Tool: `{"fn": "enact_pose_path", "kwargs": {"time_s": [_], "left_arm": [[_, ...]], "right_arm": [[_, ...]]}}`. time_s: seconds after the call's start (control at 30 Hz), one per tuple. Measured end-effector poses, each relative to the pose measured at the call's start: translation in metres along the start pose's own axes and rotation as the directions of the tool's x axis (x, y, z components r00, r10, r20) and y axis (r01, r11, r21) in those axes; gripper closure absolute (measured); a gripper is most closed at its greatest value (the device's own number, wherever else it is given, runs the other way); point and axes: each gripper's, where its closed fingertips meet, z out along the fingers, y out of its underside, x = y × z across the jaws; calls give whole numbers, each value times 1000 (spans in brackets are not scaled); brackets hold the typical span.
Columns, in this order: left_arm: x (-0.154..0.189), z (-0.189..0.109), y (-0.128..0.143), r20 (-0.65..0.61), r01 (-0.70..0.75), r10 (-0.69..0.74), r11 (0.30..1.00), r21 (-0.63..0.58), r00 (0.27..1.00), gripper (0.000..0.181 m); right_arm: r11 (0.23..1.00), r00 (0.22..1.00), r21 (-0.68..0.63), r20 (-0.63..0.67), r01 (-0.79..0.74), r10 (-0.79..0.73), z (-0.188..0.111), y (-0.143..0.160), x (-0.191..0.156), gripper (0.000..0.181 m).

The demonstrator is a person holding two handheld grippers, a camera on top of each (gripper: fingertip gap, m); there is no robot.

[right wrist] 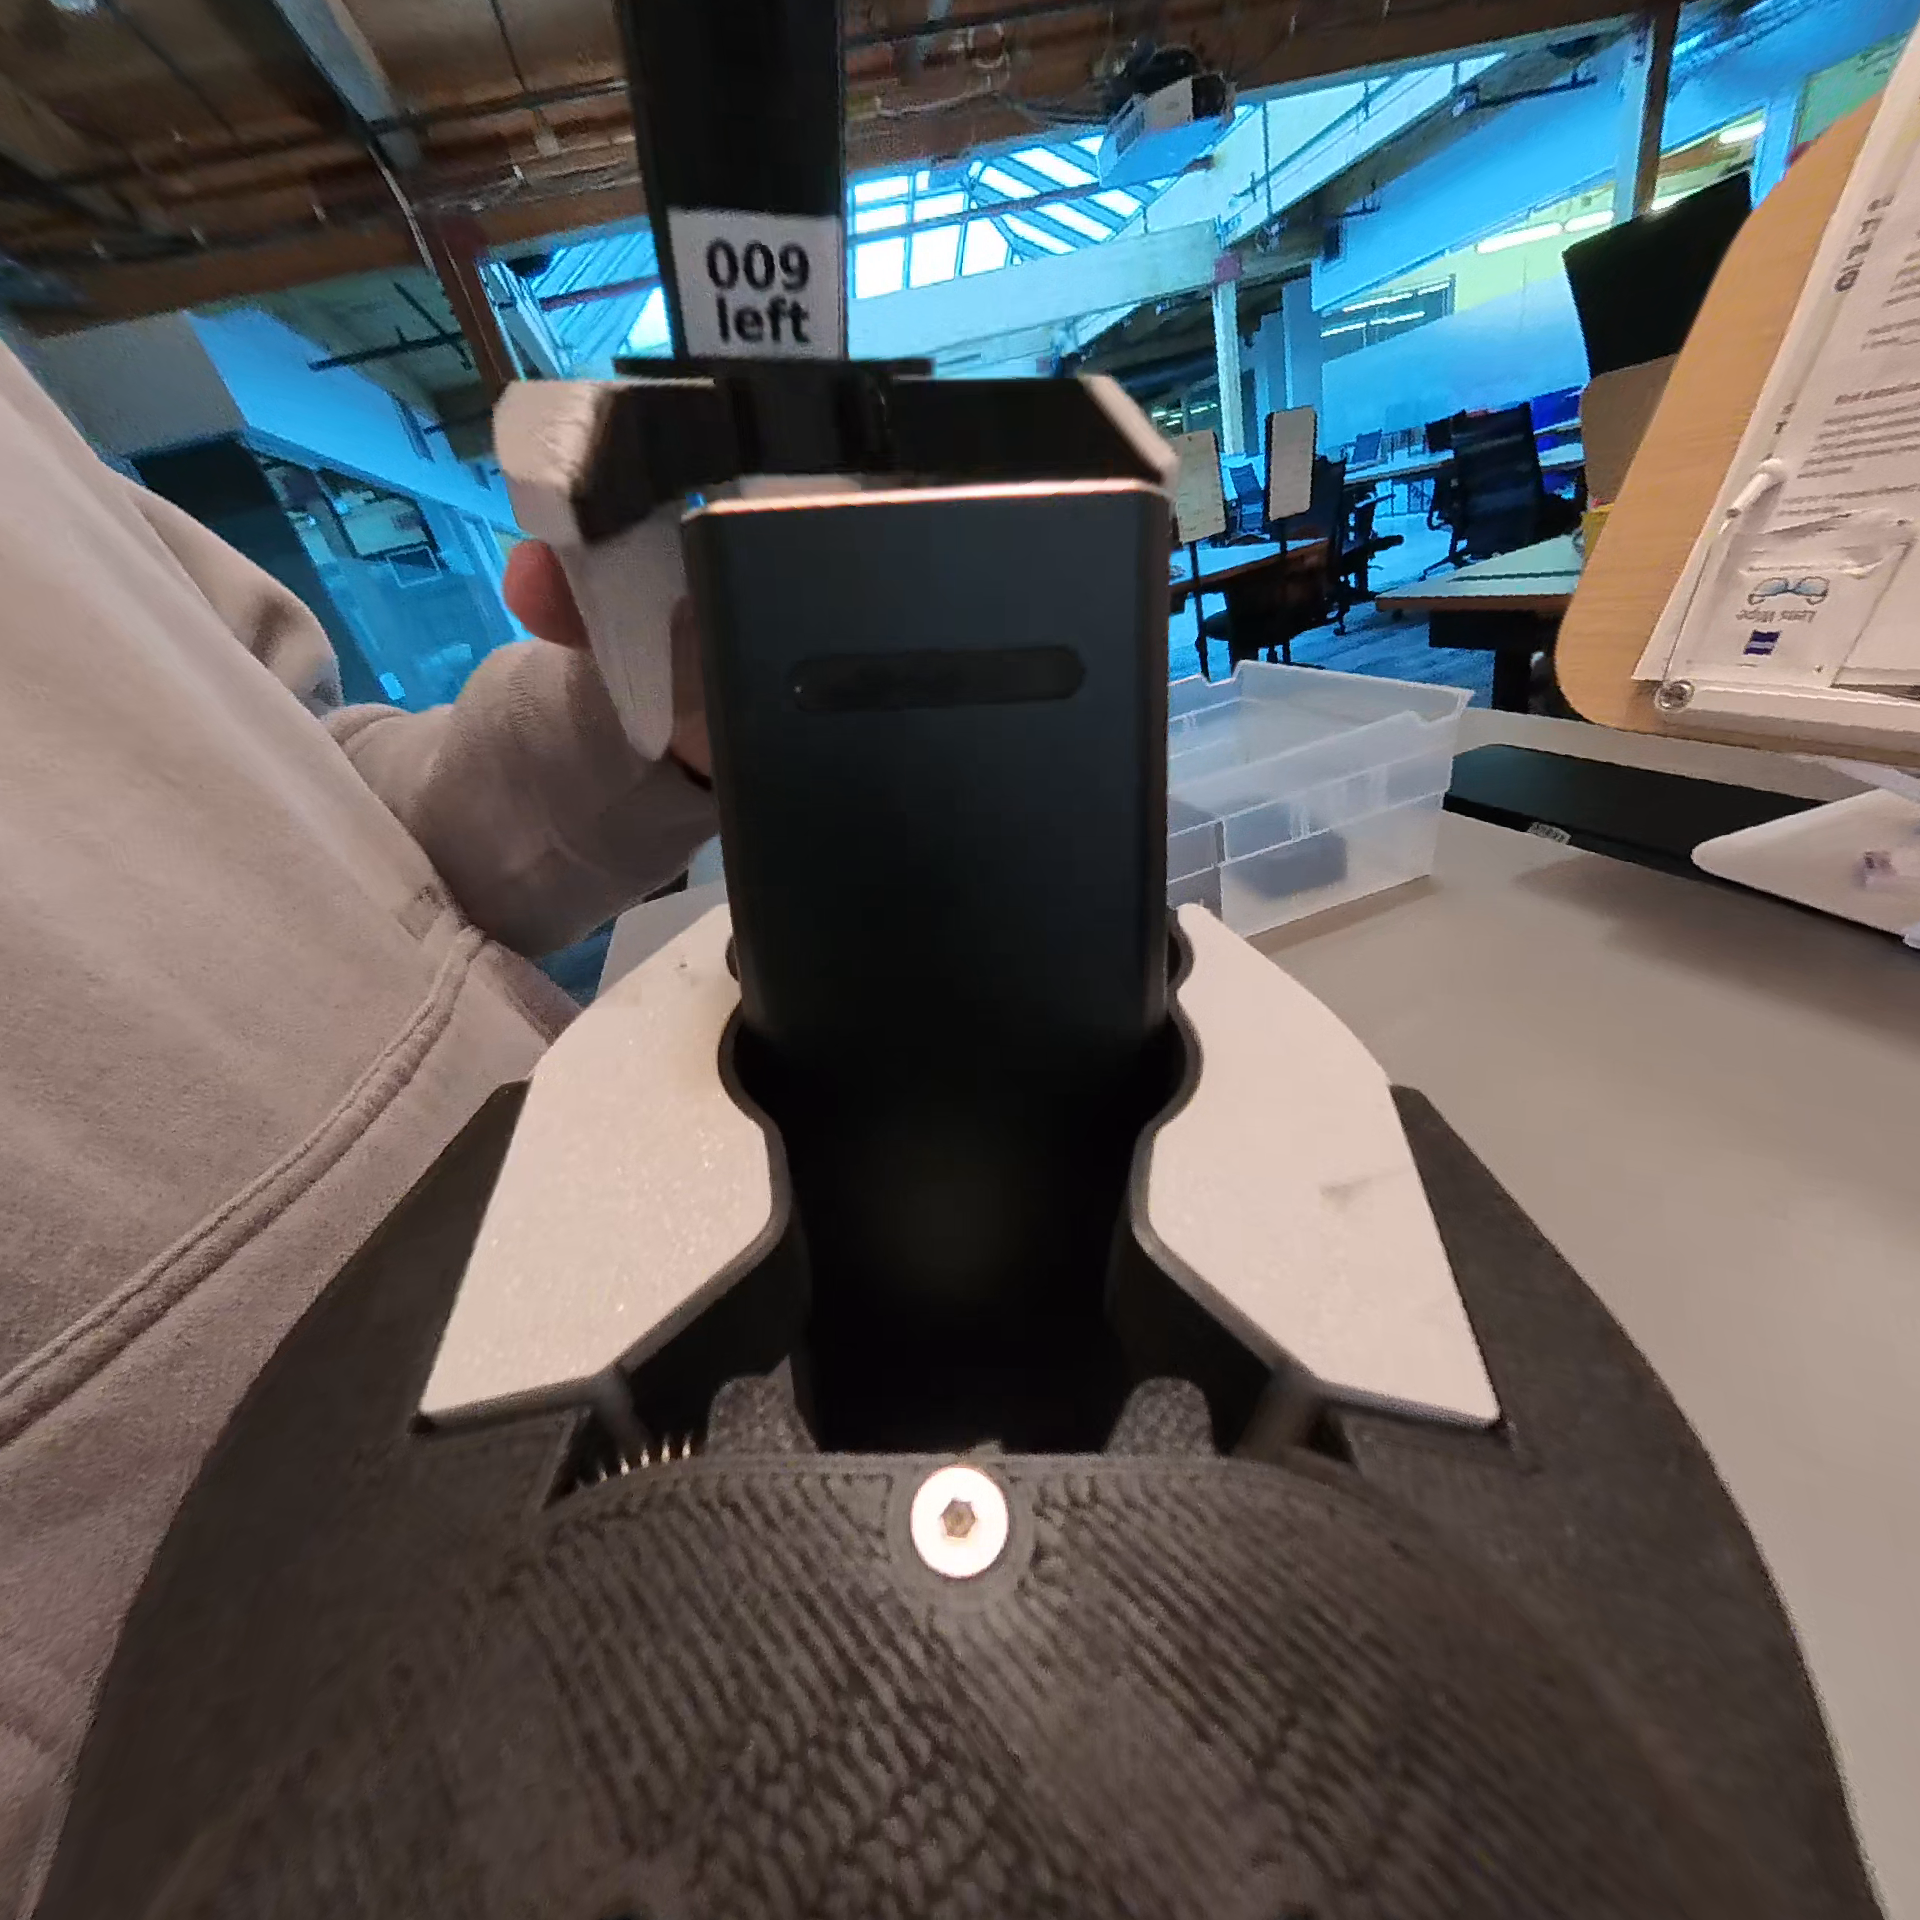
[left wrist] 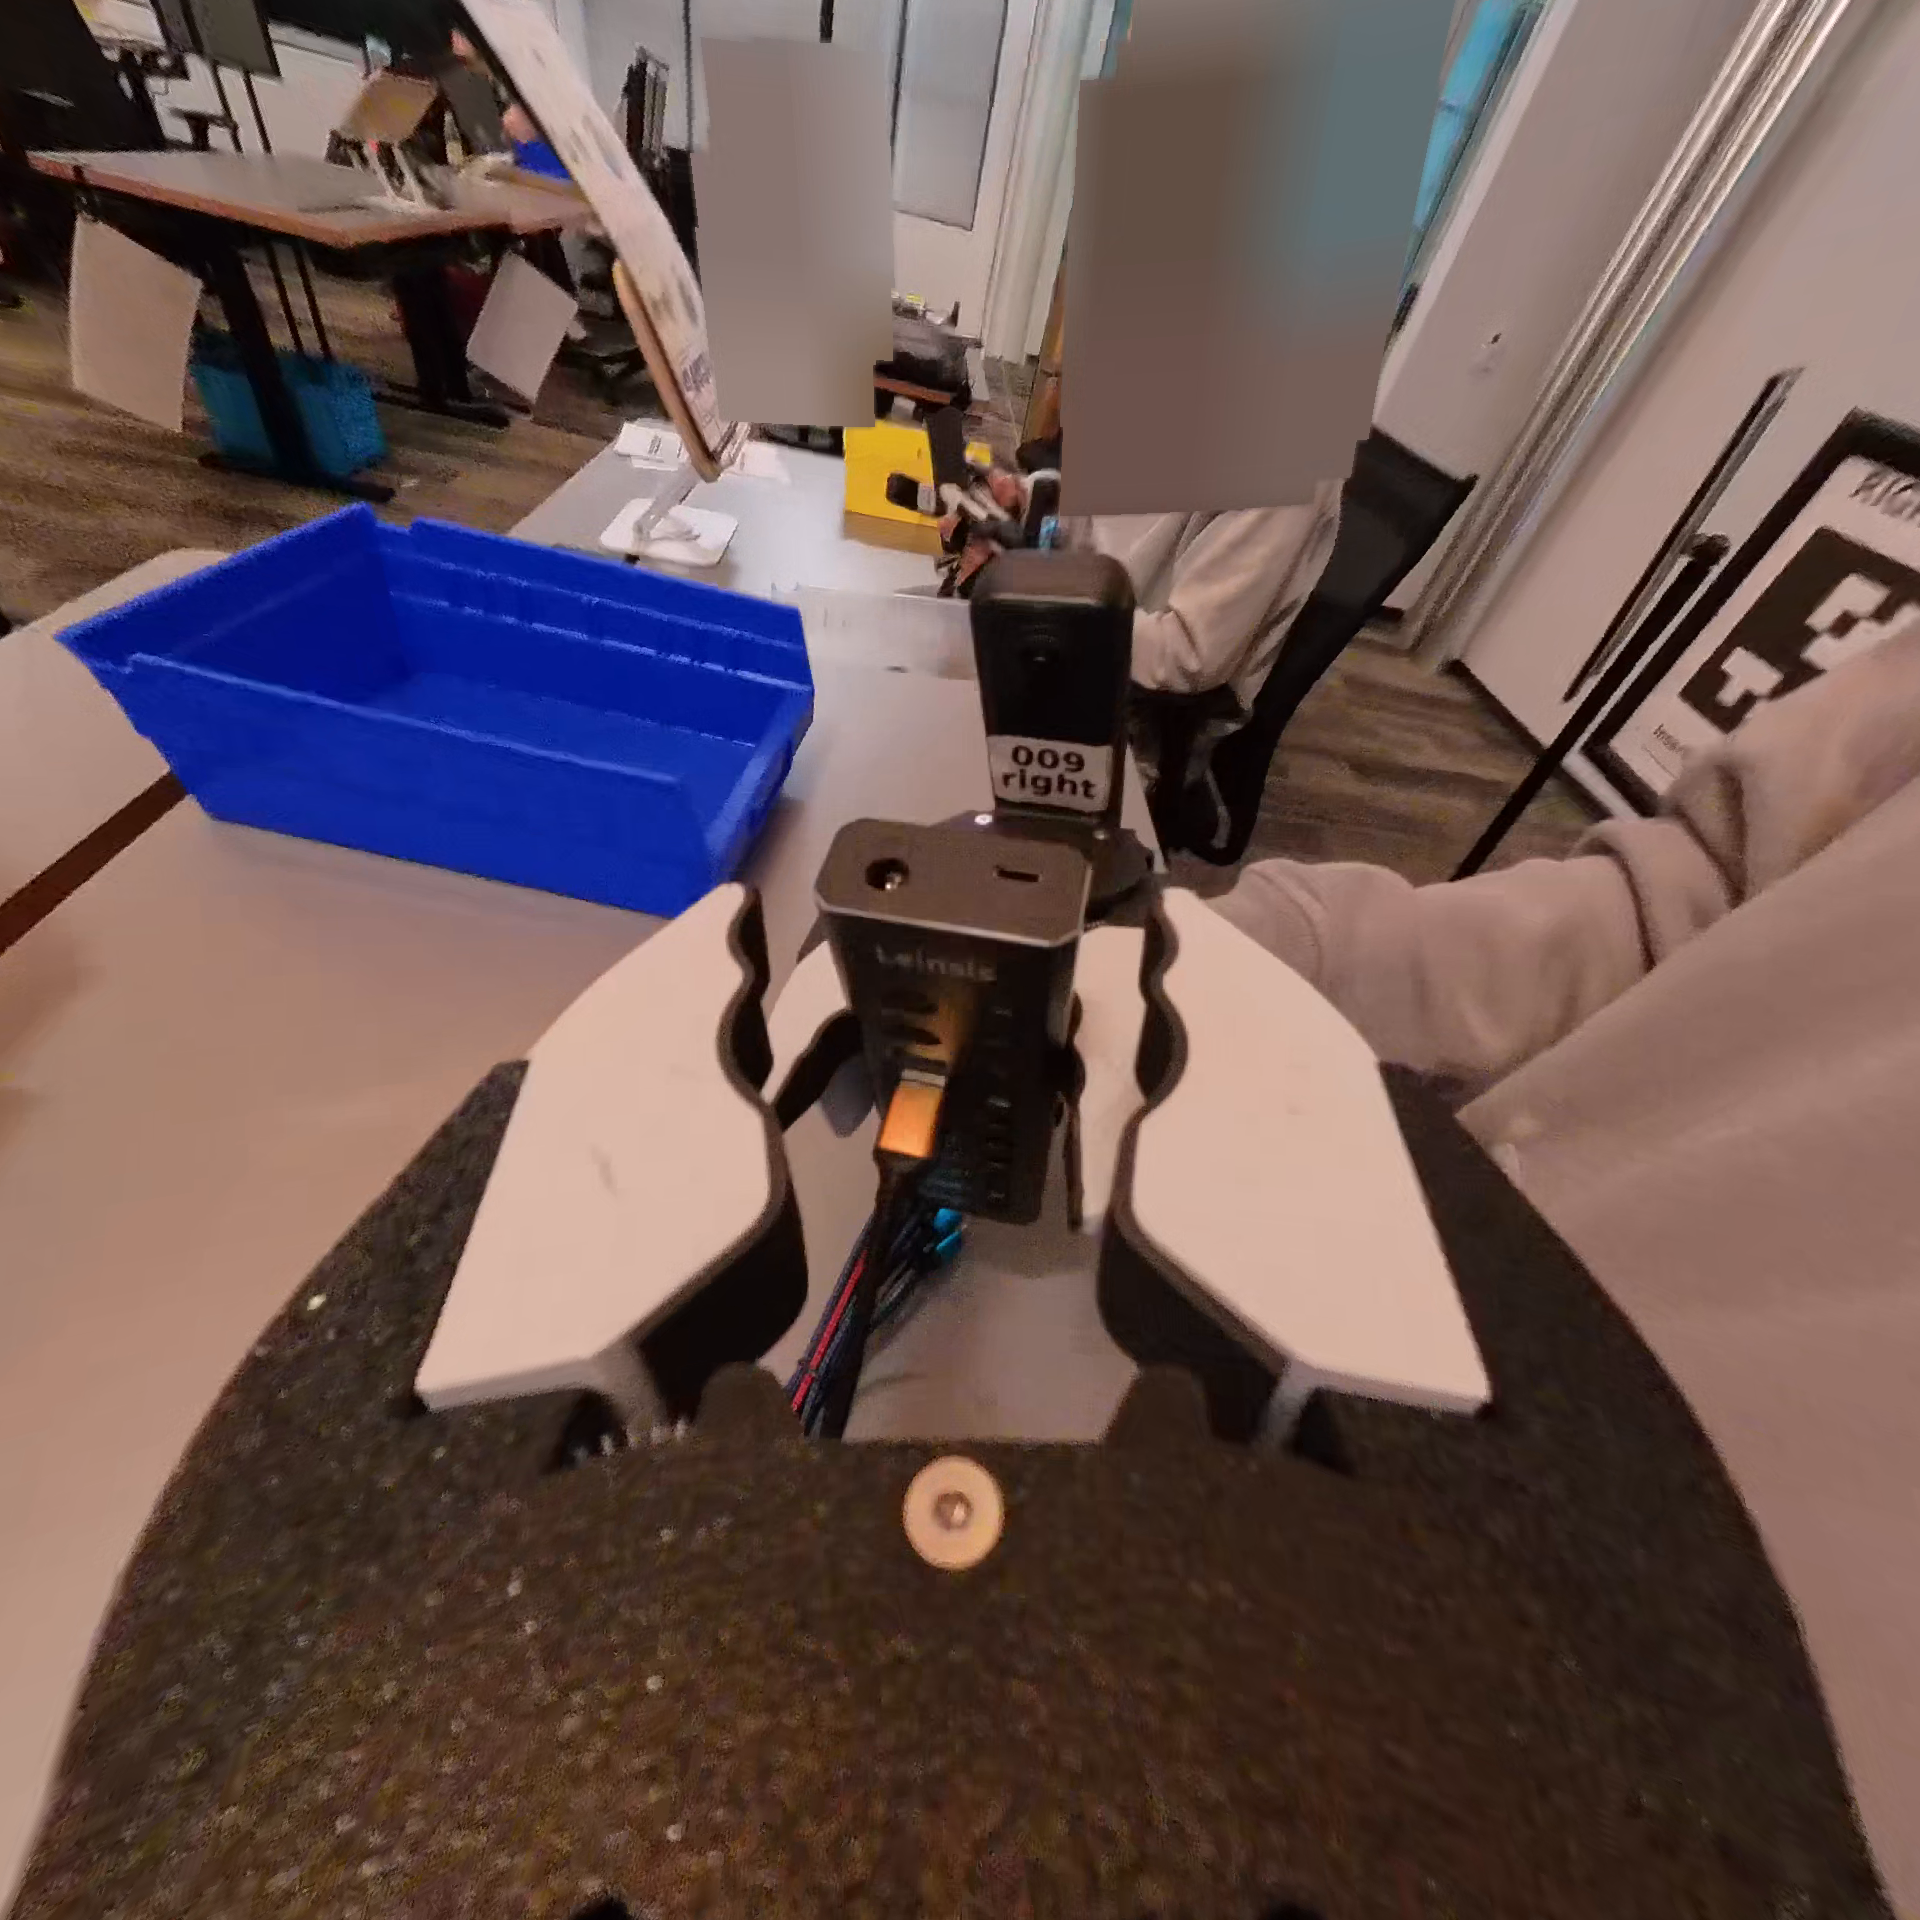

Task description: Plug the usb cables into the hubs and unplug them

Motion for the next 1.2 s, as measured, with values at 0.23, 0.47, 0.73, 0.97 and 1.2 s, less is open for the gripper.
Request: {"fn": "enact_pose_path", "kwargs": {"time_s": [0.23,0.47,0.73,0.97,1.2], "left_arm": [[7,10,13,-53,-185,179,970,-159,982,125],[16,6,8,-112,-363,347,913,-187,931,125],[19,5,5,-109,-380,366,908,-175,924,125],[15,-18,6,-78,-328,319,932,-154,944,128],[-6,-22,69,-62,-221,212,940,-260,975,160]], "right_arm": [[985,997,-153,0,73,-74,12,9,-5,109],[976,998,-208,8,59,-59,15,7,-10,95],[937,977,-305,-68,172,-202,14,12,1,108],[977,987,-171,-75,125,-140,5,1,-2,108],[978,992,-175,-39,115,-124,-1,6,-8,108]]}}
